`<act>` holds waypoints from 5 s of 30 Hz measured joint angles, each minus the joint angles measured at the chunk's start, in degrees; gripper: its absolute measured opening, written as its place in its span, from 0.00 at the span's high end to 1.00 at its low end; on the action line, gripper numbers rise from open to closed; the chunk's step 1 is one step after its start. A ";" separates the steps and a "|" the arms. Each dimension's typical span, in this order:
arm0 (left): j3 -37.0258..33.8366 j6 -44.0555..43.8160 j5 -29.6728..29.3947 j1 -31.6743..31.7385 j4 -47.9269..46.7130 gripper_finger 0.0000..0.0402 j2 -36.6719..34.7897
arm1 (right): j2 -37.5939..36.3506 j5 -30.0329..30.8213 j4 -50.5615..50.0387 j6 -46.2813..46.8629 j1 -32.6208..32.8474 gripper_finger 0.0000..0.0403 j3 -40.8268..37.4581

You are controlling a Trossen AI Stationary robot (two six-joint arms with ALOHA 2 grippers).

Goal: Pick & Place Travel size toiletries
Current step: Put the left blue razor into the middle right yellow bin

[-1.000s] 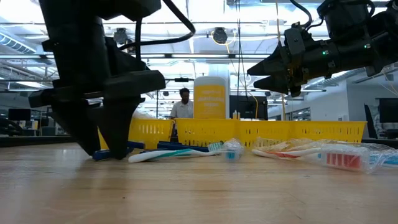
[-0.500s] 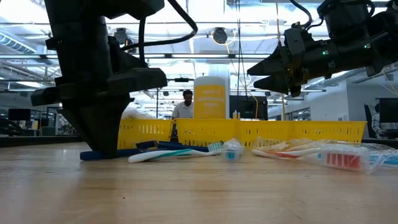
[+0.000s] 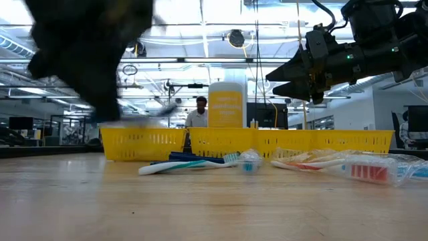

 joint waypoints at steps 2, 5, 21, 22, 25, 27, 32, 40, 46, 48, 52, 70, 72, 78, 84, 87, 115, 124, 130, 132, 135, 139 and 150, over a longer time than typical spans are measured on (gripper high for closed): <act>1.20 1.90 -6.63 -1.31 0.02 0.98 -0.88 | 0.00 -1.13 0.01 0.00 0.00 0.31 0.00; 2.48 9.41 -17.68 -2.76 3.24 0.98 -2.19 | 0.00 -5.51 1.16 -0.01 -0.04 0.31 -0.02; 2.70 61.90 -22.09 5.98 48.37 0.98 -3.18 | 0.00 -10.45 8.74 -12.11 12.56 0.31 6.61; 2.70 62.48 -20.56 6.78 49.06 0.98 -3.18 | 0.00 -10.45 8.67 -13.04 13.38 0.31 7.13; 2.70 63.01 -16.10 8.92 50.76 0.99 -3.18 | 0.00 -10.42 8.70 -15.04 15.29 0.31 8.37; 2.72 62.77 -15.04 9.93 50.68 0.98 -3.18 | 0.00 -10.42 8.37 -15.97 15.92 0.31 8.83; 2.72 63.00 -13.24 11.04 50.90 0.98 -3.18 | 0.00 -10.34 8.31 -16.12 16.13 0.31 8.87; 2.72 62.60 -12.16 11.53 50.91 0.98 -3.18 | 0.00 -10.28 8.93 -15.61 16.13 0.45 8.87; 2.72 61.88 -12.16 11.48 50.96 0.96 -3.18 | 0.00 -10.28 9.10 -15.50 15.98 0.73 8.87; 2.74 61.21 -12.13 11.55 51.21 0.95 -2.90 | 0.00 -10.33 9.11 -15.50 15.98 0.84 8.87; 2.77 60.34 -11.66 11.65 51.36 0.95 -2.46 | 0.00 -10.69 8.58 -15.49 16.00 0.94 8.87; 2.61 54.30 -6.20 9.55 51.99 0.48 -6.59 | -0.21 -9.30 -1.24 -15.83 11.30 0.94 8.83; 2.98 50.46 -6.16 8.98 47.82 0.42 -8.99 | 0.22 -6.93 -4.20 -15.94 10.74 0.94 8.16; 2.72 47.58 -11.93 8.12 41.56 0.31 -11.19 | -0.22 0.52 -9.25 -14.34 9.52 0.94 8.73; 2.76 50.15 -20.38 4.41 40.41 0.28 -11.40 | -0.24 11.15 -12.49 -14.24 8.43 0.94 8.54; 2.72 48.05 -25.66 2.78 36.93 0.28 -11.49 | 0.23 17.41 -15.18 -15.12 8.07 0.94 6.99; 2.68 32.54 -33.82 -0.16 21.18 0.36 -9.96 | 0.00 16.58 -10.65 -8.39 3.32 0.87 2.16; 0.67 31.27 -33.64 -0.03 22.30 0.35 -9.96 | 0.00 16.74 -10.61 -7.88 3.32 0.70 2.16; -1.29 28.53 -33.58 0.29 22.32 0.35 -9.96 | 0.00 16.74 -10.61 -3.42 2.84 0.50 2.16; -1.76 27.90 -33.54 0.40 22.19 0.35 -9.96 | 0.00 16.57 -10.61 -1.40 2.55 0.45 2.16; -1.98 27.18 -33.28 0.40 22.30 0.36 -9.96 | 0.00 13.53 -10.59 -0.55 2.03 0.37 2.19; -2.00 27.20 -32.56 0.40 22.30 0.34 -9.96 | 0.00 13.73 -10.61 -0.73 1.75 0.32 2.19; -2.00 27.32 -32.24 0.40 22.28 0.34 -9.96 | -0.02 16.25 -6.15 -1.35 2.09 0.32 2.19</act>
